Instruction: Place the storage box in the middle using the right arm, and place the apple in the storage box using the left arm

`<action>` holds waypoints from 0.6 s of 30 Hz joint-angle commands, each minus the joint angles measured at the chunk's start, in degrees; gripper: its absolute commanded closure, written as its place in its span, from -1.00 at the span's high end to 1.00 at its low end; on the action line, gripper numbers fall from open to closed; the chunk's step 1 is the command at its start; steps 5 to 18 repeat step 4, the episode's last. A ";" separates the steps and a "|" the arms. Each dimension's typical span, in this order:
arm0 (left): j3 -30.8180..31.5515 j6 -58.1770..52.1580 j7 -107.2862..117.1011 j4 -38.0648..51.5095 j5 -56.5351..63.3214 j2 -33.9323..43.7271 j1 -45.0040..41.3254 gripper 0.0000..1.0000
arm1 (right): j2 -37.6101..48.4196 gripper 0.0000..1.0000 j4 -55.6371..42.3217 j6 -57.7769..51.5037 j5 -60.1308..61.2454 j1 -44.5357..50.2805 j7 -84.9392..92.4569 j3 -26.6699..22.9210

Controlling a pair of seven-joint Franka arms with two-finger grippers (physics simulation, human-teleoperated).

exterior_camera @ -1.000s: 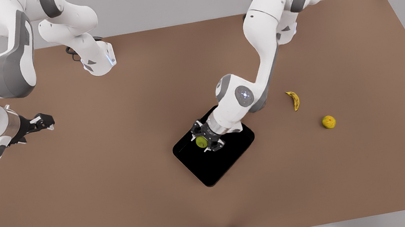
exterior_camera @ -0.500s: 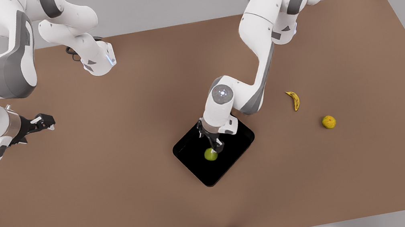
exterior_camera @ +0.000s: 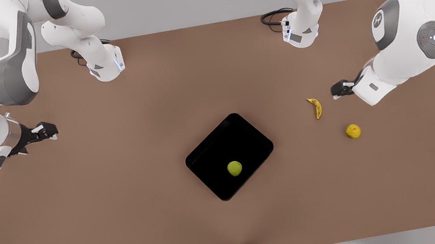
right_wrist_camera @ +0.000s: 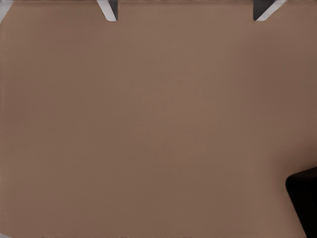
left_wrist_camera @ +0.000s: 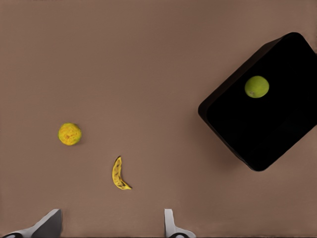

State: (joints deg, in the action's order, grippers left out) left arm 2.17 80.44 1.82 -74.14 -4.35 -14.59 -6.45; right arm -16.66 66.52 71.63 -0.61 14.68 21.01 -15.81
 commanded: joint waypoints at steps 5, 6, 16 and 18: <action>0.91 0.77 0.03 -0.30 1.09 0.01 -0.32 1.00 | 2.69 1.00 3.18 1.85 -0.09 -0.17 -0.09 0.08; 0.91 0.77 0.03 -0.30 1.09 0.01 -0.32 1.00 | 2.69 1.00 3.18 1.85 -0.09 -0.17 -0.09 0.08; 0.91 0.77 0.03 -0.30 1.09 0.01 -0.32 1.00 | 2.69 1.00 3.18 1.85 -0.09 -0.17 -0.09 0.08; 0.91 0.77 0.03 -0.30 1.09 0.01 -0.32 1.00 | 2.69 1.00 3.18 1.85 -0.09 -0.17 -0.09 0.08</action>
